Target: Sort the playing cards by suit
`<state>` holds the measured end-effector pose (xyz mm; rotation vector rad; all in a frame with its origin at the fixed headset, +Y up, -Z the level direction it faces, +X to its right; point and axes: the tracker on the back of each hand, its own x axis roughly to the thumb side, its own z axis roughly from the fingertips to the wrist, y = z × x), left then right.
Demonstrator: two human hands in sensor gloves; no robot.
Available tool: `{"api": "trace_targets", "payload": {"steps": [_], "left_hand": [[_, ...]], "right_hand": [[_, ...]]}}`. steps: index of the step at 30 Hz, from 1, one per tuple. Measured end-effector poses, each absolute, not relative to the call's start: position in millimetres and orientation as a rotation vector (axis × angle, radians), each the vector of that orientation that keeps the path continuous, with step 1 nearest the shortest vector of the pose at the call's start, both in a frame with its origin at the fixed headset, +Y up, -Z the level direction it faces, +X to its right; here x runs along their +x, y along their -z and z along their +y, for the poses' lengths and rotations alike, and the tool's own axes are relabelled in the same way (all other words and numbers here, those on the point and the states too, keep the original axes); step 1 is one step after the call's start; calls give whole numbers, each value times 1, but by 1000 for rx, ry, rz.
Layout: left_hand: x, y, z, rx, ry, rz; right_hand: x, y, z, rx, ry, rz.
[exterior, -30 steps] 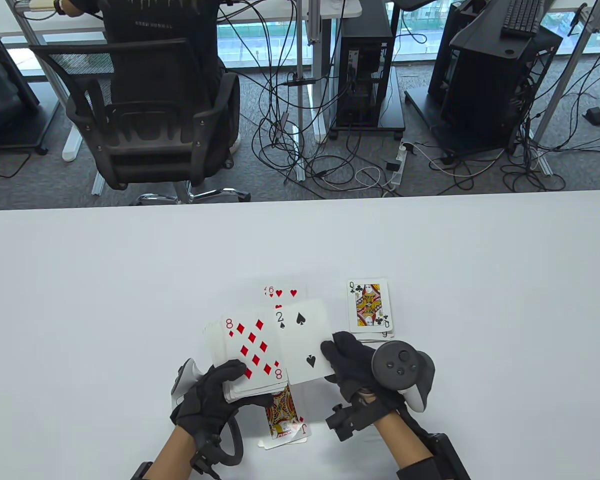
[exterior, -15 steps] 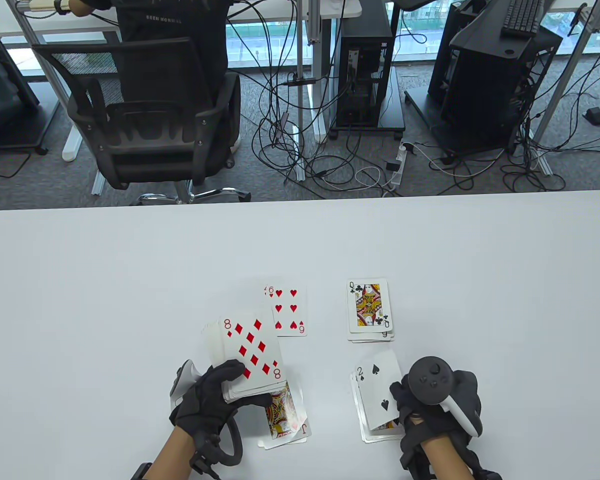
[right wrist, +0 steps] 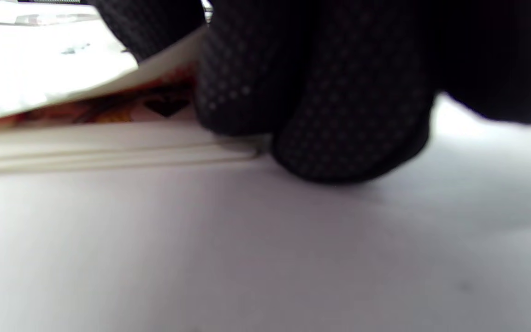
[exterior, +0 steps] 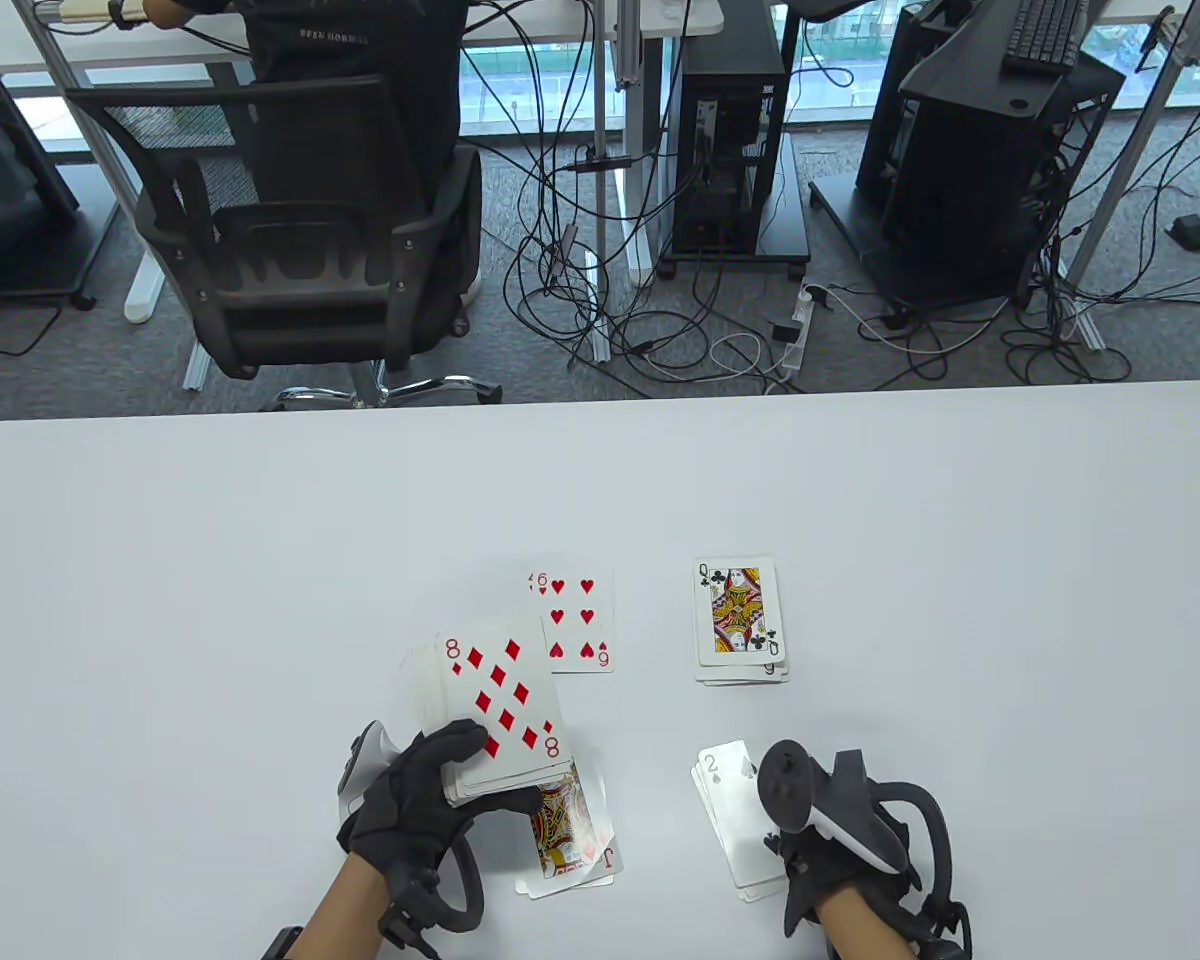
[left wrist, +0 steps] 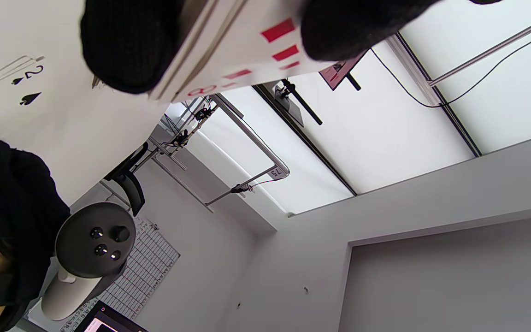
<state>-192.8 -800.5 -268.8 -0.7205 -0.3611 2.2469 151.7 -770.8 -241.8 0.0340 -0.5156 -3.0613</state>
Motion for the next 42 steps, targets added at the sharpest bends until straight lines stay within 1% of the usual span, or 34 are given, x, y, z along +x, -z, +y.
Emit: {"api": "trace_targets", "payload": {"steps": [5,8,12,15,17,21,23,27,30,32,34,36,39,42], "left_hand": [[-193,269,-801,-719,-2245,-363],[-193,269,-801,-719,-2245,-363],[-194,269,-801,-720,-2245,-368],[-194,269,-801,-719,-2246,-372],[-194,269,-800,-719,-2246,-374],[-194,270,-801,-719,-2243,-374],[-194,270,-801,-719,-2243,-374],[-194,270,-801,-721,-2233,-375],[-195,270,-801,-720,-2224,-375],[-195,270,-801,-721,-2220,-377],[-195,270,-801,-721,-2217,-379],[-195,270,-801,-721,-2213,-380],[-195,271,-801,-720,-2210,-383],[-195,271,-801,-724,-2206,-387]], "right_hand": [[152,244,-771,102,2958,-650],[152,244,-770,125,2943,-683],[152,245,-767,176,2978,-702],[149,247,-759,185,3058,-667],[143,249,-749,150,3120,-604],[120,251,-728,-51,3289,-375],[104,251,-718,-241,3412,-261],[72,250,-705,-590,3603,43],[52,252,-701,-785,3698,147],[40,255,-700,-883,3742,167],[29,258,-701,-929,3774,184],[21,260,-702,-962,3771,146],[12,261,-705,-983,3752,124],[9,260,-708,-964,3741,166]]}}
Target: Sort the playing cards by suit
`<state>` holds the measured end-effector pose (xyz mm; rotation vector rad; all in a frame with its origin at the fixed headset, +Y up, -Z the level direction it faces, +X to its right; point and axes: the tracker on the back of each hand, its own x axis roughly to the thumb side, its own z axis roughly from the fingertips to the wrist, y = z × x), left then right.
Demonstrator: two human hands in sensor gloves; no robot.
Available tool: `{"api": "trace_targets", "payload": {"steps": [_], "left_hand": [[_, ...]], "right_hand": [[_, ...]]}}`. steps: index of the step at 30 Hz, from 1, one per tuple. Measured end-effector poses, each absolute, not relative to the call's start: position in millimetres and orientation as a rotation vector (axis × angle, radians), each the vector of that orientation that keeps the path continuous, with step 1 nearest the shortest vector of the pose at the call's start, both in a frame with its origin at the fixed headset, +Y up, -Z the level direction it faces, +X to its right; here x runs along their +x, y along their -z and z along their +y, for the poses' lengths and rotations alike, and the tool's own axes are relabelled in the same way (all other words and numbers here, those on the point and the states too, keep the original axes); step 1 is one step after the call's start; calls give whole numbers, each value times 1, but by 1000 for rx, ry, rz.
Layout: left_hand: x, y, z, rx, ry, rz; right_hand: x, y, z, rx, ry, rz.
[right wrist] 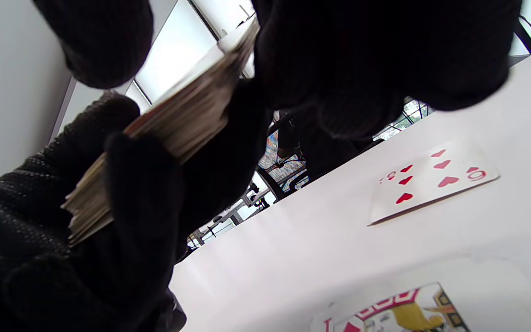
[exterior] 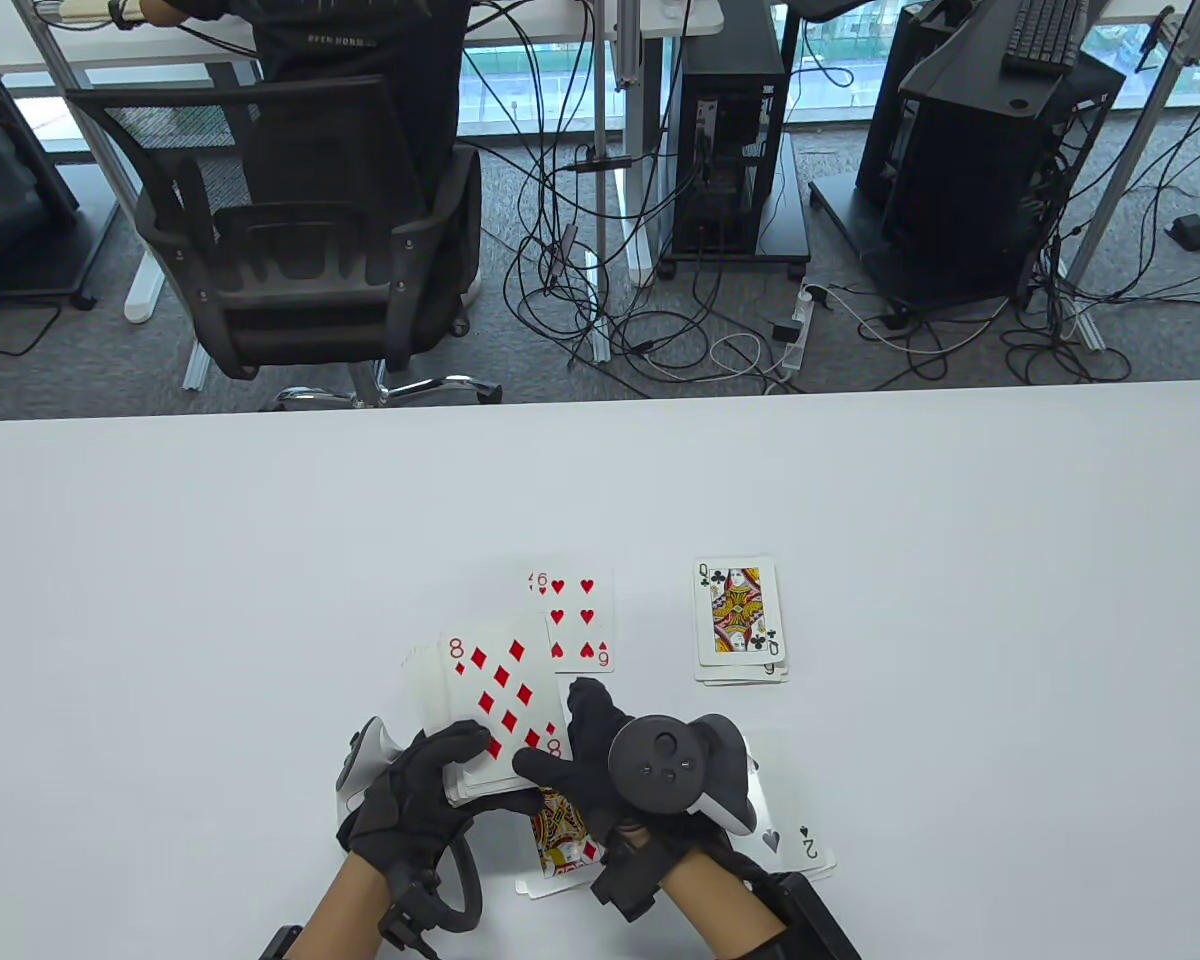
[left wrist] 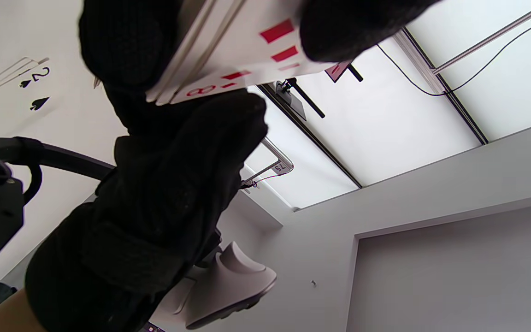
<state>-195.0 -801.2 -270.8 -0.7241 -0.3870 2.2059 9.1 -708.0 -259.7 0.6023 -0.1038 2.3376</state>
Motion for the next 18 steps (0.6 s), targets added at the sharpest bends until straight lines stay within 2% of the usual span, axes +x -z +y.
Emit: {"api": "trace_targets", "payload": {"steps": [4,12,18], "left_hand": [[-194,270,-801,-739,-2197,-406],[-193,271,-801,-754,-2165,-449],[-191,271,-804,-764,-2182,-443]], "right_hand": [[11,259,-711,590,-2364,-175],[22,262,-717,524,-2181,-116],[30,263,-719,490,-2150,-149]]}}
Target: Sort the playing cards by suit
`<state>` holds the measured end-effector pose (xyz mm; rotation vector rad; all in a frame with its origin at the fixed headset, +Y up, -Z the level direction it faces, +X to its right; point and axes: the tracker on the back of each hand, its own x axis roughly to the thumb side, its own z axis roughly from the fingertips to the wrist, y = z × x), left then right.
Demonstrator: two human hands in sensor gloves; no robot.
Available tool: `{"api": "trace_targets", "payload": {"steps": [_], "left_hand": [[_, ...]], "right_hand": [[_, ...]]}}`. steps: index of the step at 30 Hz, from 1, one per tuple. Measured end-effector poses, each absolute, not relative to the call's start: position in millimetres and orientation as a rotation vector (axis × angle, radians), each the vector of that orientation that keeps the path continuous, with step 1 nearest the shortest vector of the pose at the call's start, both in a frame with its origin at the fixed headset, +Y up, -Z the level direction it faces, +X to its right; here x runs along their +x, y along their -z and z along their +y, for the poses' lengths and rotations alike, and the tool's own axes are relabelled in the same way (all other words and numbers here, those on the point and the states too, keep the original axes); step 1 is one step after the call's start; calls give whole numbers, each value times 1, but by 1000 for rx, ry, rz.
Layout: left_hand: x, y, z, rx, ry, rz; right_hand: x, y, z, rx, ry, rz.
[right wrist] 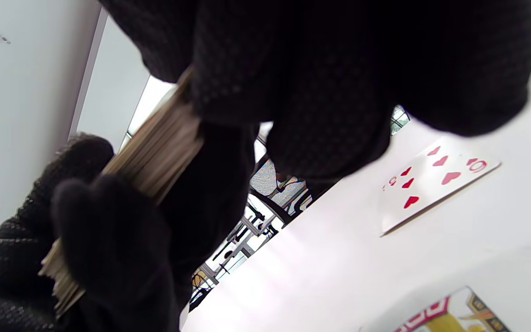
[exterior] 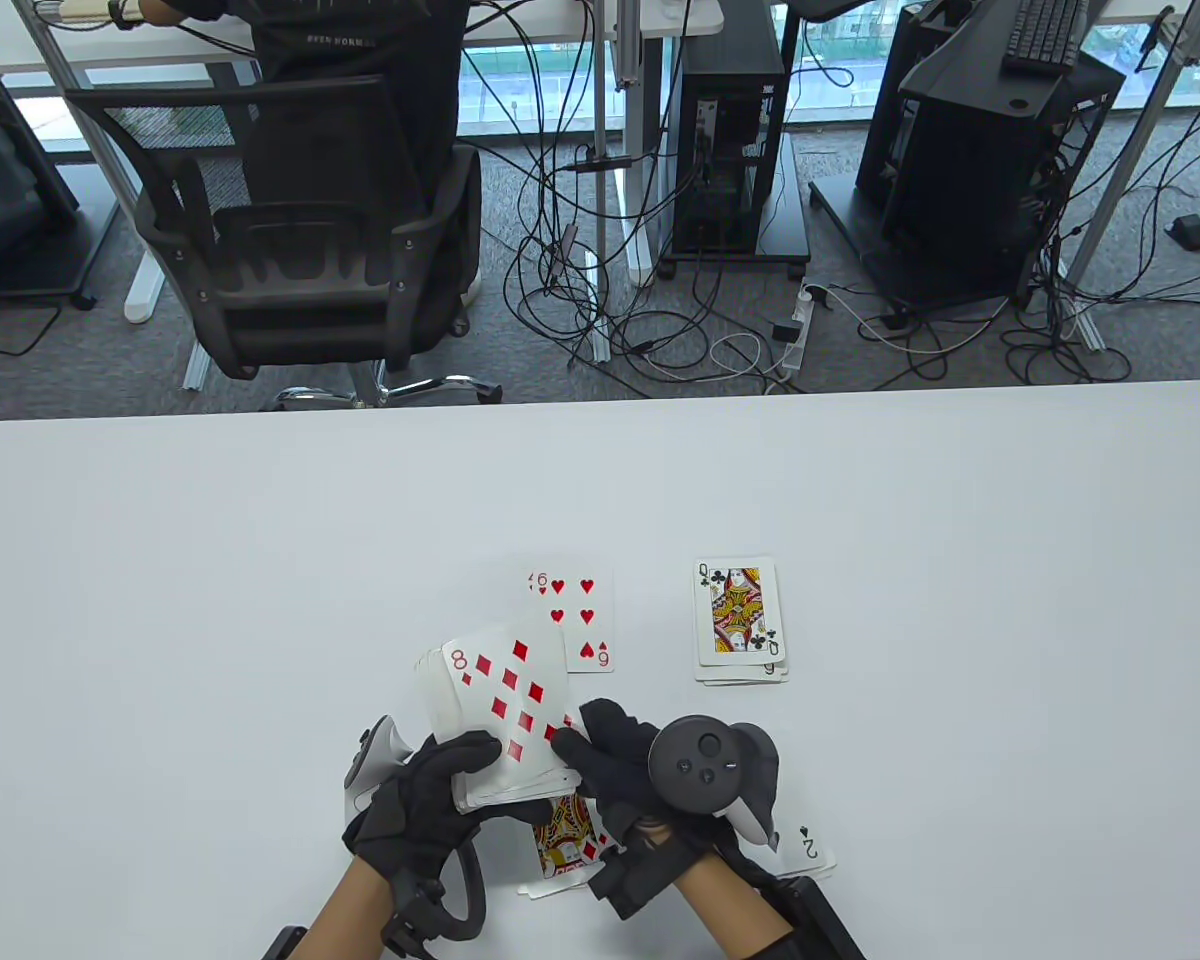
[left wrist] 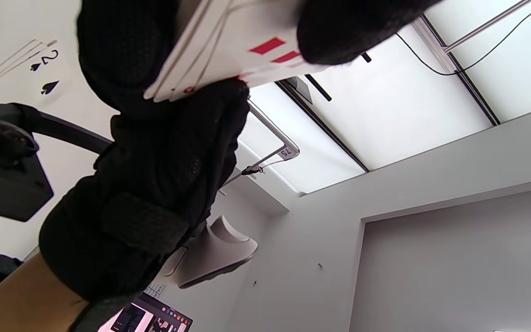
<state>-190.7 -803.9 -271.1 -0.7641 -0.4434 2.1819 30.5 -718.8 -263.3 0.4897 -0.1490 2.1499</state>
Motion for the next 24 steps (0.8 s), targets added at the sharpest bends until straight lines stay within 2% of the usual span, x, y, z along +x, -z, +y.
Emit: {"api": "trace_targets", "payload": {"steps": [11,19,24], "left_hand": [[-190,271,-805,-754,-2208,-436],[-201,276,-802,-679,-2257,-420],[-211,279,-797,-610,-2287,-420]], "right_hand": [[52,270,-722,372,-2083,-212],[81,278,-723,251,-2043,-234],[83,279,-724,238,-2038,-104]]}}
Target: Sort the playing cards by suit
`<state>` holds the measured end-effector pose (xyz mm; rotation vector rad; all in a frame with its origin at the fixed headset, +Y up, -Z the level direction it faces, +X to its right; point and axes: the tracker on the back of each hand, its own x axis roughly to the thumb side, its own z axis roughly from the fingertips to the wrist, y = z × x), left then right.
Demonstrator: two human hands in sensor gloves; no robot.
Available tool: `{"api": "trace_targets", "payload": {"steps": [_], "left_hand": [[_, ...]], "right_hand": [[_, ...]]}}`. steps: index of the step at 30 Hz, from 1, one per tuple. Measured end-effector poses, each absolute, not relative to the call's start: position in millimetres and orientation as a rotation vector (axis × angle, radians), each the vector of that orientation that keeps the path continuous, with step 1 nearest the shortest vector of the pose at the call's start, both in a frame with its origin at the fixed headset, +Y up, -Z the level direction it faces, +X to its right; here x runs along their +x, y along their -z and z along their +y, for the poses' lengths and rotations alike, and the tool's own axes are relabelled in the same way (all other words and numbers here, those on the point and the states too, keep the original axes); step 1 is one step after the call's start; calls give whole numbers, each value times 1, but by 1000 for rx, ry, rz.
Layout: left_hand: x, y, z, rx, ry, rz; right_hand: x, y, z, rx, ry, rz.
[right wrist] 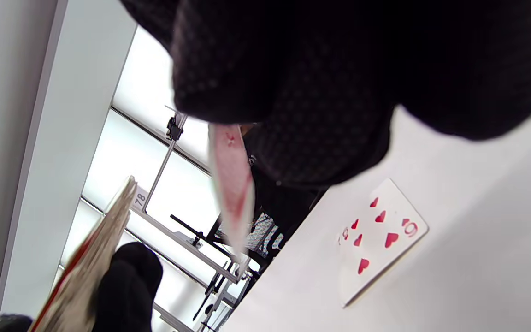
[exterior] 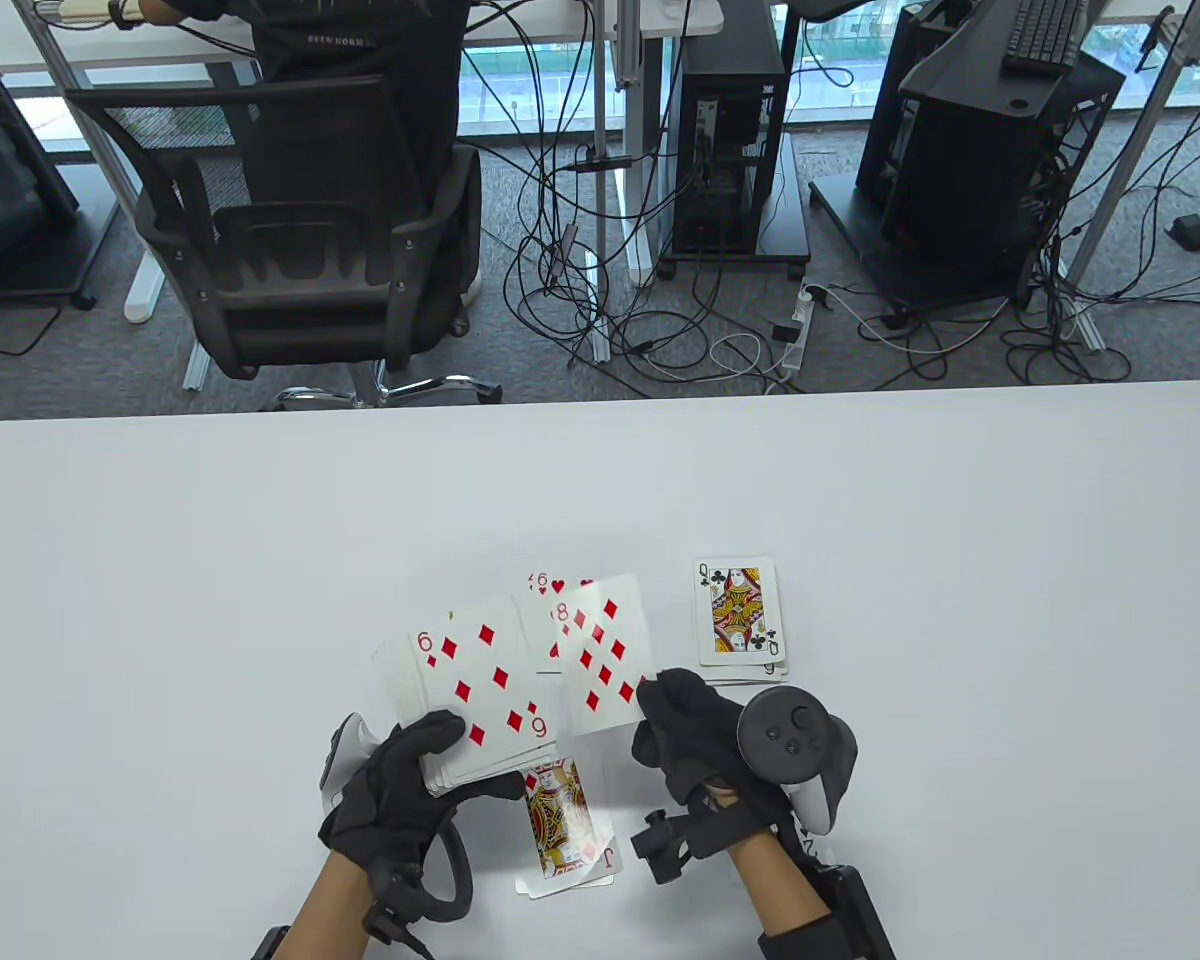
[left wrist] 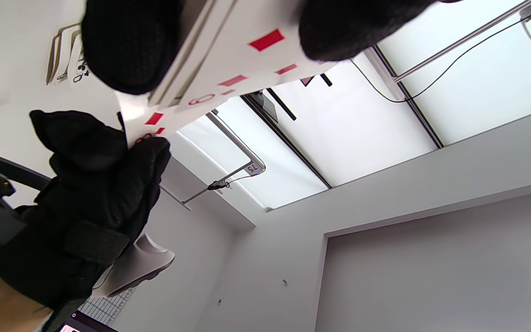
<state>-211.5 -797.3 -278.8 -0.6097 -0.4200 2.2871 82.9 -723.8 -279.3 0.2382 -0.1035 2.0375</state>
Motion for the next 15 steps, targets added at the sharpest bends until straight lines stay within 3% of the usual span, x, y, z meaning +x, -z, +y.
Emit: {"api": "trace_targets", "payload": {"steps": [9,15], "left_hand": [[-218,280,-795,-584,-2296,-423],[-217,280,-796,-591,-2286,-423]], "right_hand": [[26,260,-753,345,-2249,450],[12,248,-760,402,-2756,531]]}}
